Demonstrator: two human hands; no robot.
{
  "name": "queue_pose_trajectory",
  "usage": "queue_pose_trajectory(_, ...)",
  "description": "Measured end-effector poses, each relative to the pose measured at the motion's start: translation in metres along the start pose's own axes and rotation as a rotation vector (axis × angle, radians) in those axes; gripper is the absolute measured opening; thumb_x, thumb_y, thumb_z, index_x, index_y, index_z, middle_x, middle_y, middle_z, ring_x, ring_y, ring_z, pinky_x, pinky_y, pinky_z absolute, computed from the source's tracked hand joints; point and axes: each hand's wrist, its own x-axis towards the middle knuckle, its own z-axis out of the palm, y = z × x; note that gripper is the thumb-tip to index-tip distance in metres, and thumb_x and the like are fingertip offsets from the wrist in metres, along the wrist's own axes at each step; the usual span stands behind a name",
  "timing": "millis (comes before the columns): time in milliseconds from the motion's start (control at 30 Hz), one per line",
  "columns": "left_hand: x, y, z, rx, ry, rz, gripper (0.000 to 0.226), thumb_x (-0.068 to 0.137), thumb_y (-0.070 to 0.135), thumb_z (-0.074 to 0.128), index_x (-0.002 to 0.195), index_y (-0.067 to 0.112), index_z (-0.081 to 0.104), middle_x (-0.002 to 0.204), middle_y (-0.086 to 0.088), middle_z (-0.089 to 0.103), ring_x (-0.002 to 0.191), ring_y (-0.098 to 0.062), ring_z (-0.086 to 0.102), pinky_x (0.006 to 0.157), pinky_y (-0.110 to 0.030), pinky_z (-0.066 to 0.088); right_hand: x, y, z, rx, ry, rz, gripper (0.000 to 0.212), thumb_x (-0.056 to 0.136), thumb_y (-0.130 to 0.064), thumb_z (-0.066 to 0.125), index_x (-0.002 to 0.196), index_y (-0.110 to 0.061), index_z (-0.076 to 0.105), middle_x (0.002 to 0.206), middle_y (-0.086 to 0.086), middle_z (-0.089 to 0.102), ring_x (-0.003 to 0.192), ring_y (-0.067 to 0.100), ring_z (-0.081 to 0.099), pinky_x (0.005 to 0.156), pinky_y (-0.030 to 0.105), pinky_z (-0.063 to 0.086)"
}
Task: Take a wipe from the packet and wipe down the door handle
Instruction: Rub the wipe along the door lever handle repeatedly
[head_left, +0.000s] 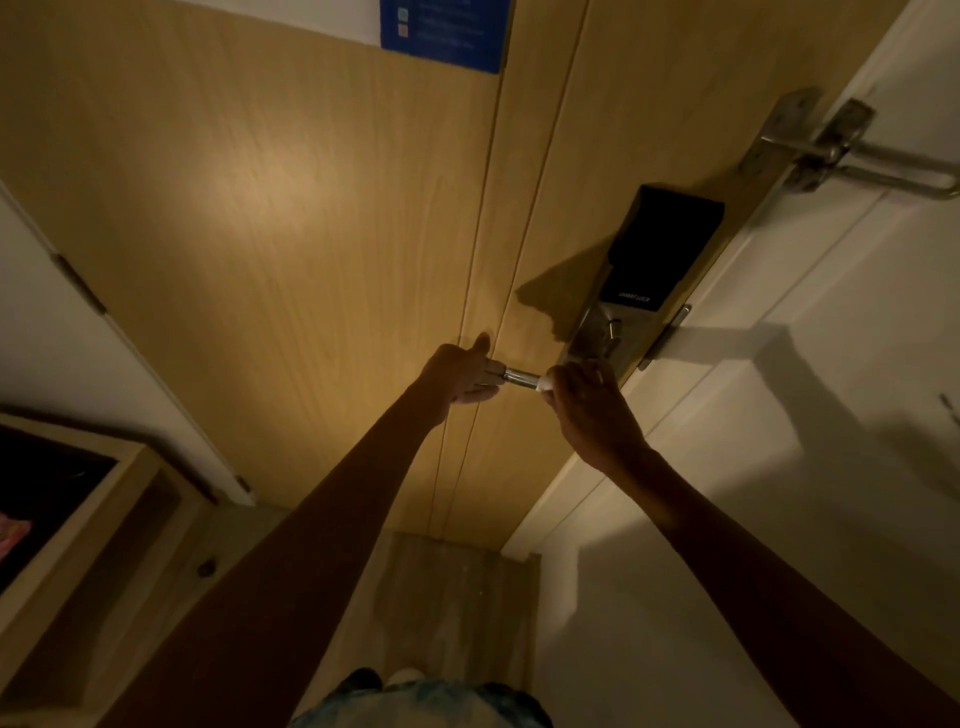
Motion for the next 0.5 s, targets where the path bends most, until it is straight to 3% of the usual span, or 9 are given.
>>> queue_pose_trajectory(100, -0.001, 0.002, 0.001, -0.019, -0.005, -0.005, 0.048, 0.099, 0.037, 0.043, 0.115, -0.002, 0.064, 0.113, -0.013, 0.069, 0.100, -0.022, 0.068, 0.054, -0.015, 0.056, 0.015, -0.023, 0.004, 0.038, -0.024, 0.037, 0.019, 0.097, -0.025, 0.047, 0.106, -0.010, 0.054, 0.094, 0.009, 0.063, 0.090, 0.025, 0.060, 0.087, 0.039, 0.046)
queue_pose_trajectory(167, -0.003, 0.005, 0.001, -0.023, -0.026, -0.027, 0.049, 0.100, 0.037, 0.041, 0.118, -0.004, 0.062, 0.116, -0.014, 0.068, 0.097, -0.022, 0.068, 0.051, -0.016, 0.056, 0.013, -0.016, 0.000, 0.071, -0.057, 0.036, 0.020, 0.096, -0.027, 0.050, 0.108, -0.011, 0.054, 0.097, 0.008, 0.065, 0.094, 0.026, 0.060, 0.087, 0.039, 0.048)
queue_pose_trajectory(300, 0.004, 0.003, -0.001, 0.030, -0.031, 0.012, 0.056, 0.099, 0.043, 0.040, 0.117, -0.005, 0.060, 0.117, -0.015, 0.067, 0.102, -0.023, 0.067, 0.066, -0.020, 0.056, -0.002, 0.003, -0.008, 0.159, -0.048, 0.083, 0.021, 0.095, -0.027, 0.054, 0.111, -0.014, 0.057, 0.105, 0.006, 0.066, 0.108, 0.025, 0.058, 0.094, 0.039, 0.048)
queue_pose_trajectory(433, 0.008, 0.000, -0.001, 0.004, -0.037, -0.016, 0.055, 0.099, 0.043, 0.039, 0.108, -0.003, 0.067, 0.110, -0.016, 0.070, 0.081, -0.017, 0.068, 0.059, -0.017, 0.057, 0.007, -0.017, -0.009, 0.207, -0.076, 0.101, 0.021, 0.097, -0.028, 0.048, 0.114, -0.016, 0.054, 0.101, 0.002, 0.065, 0.100, 0.020, 0.060, 0.095, 0.037, 0.045)
queue_pose_trajectory(500, 0.011, -0.002, -0.003, -0.009, -0.053, -0.026, 0.055, 0.099, 0.044, 0.039, 0.105, -0.002, 0.068, 0.109, -0.016, 0.070, 0.083, -0.018, 0.069, 0.062, -0.018, 0.057, 0.006, -0.012, -0.014, 0.269, -0.062, 0.068, 0.026, 0.098, -0.030, 0.049, 0.117, -0.015, 0.056, 0.101, 0.003, 0.067, 0.097, 0.019, 0.062, 0.096, 0.037, 0.045)
